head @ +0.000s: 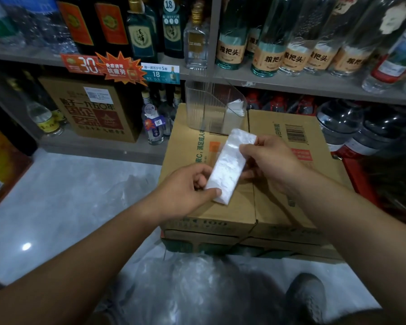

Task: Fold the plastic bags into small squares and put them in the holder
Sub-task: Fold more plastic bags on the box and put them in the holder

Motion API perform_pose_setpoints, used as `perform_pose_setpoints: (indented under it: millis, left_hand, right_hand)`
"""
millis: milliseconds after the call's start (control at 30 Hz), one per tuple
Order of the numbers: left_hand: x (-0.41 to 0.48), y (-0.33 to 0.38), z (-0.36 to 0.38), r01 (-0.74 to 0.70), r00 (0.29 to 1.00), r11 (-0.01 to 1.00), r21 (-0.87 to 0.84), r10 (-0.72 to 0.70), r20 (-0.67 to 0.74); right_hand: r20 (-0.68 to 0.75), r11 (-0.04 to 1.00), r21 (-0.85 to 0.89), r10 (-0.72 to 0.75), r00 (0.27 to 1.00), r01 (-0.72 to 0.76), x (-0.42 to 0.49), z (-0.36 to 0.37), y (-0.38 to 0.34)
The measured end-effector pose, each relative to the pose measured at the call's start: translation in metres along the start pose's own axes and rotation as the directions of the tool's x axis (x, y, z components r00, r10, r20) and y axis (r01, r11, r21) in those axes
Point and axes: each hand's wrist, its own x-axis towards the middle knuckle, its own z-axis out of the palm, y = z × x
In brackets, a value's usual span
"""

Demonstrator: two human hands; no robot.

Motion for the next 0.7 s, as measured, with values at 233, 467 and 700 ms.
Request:
perform_pose_setpoints:
  millis: [233,467,700]
  left_hand:
    - [0.002,-0.01,0.003,0.02,0.999,0.999,-0.04,-0.022,-0.034]
    - [0.007,-0.015,-0.002,-0.024,0.998,0.999,-0.032,0.022,-0.058]
    - [0.004,-0.011,-0.011,-0.024,0.99,0.991,0.128,0.041,-0.132]
  right_hand:
    - [-0.03,0.732,-0.666,-0.222,0.975,0.146,0.031,-0.01,0.021]
    - [0.078,0.68,-0.663,-0.354,0.932,0.314,0.05,-0.002,0.023]
    - [0.101,0.68,-0.653,-0.358,0.928,0.333,0.054,0.004,0.022]
